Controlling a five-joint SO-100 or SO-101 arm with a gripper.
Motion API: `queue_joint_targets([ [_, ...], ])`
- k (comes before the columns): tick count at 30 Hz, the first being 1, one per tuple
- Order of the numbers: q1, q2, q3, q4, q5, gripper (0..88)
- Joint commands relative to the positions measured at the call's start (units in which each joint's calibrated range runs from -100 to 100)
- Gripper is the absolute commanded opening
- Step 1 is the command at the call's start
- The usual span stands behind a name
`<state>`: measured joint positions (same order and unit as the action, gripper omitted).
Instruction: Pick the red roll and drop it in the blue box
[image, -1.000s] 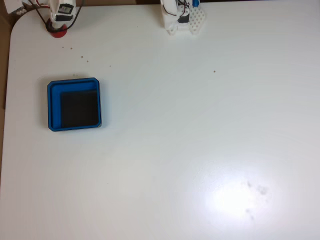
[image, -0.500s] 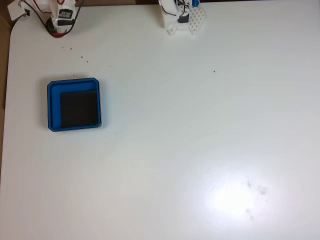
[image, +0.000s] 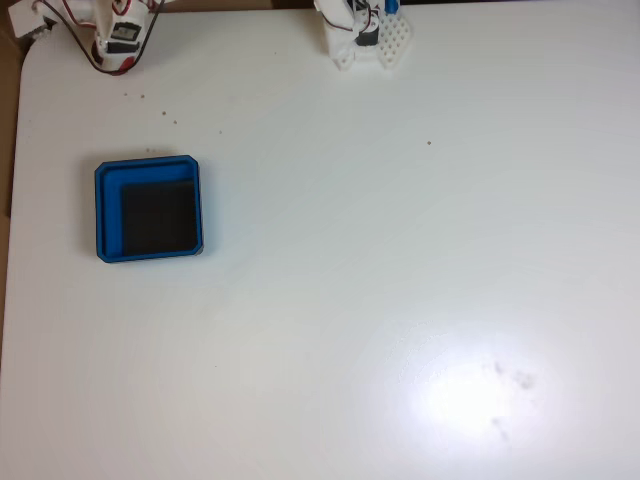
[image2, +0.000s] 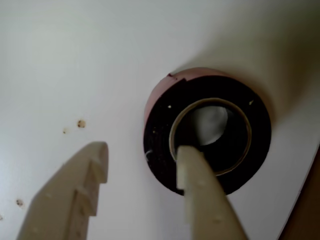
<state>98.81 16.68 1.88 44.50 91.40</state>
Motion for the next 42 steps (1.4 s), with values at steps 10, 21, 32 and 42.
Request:
queue_joint_targets([
  [10, 1.2, 1.5, -3.4, -1.4, 0.4, 12.9],
  [21, 1.2, 3.8, -3.6, -1.5, -0.1, 17.8],
  [32, 1.2, 5.6, -3.6, -1.5, 0.3, 20.2],
  [42, 1.2, 6.6, -3.6, -1.5, 0.3, 20.2],
])
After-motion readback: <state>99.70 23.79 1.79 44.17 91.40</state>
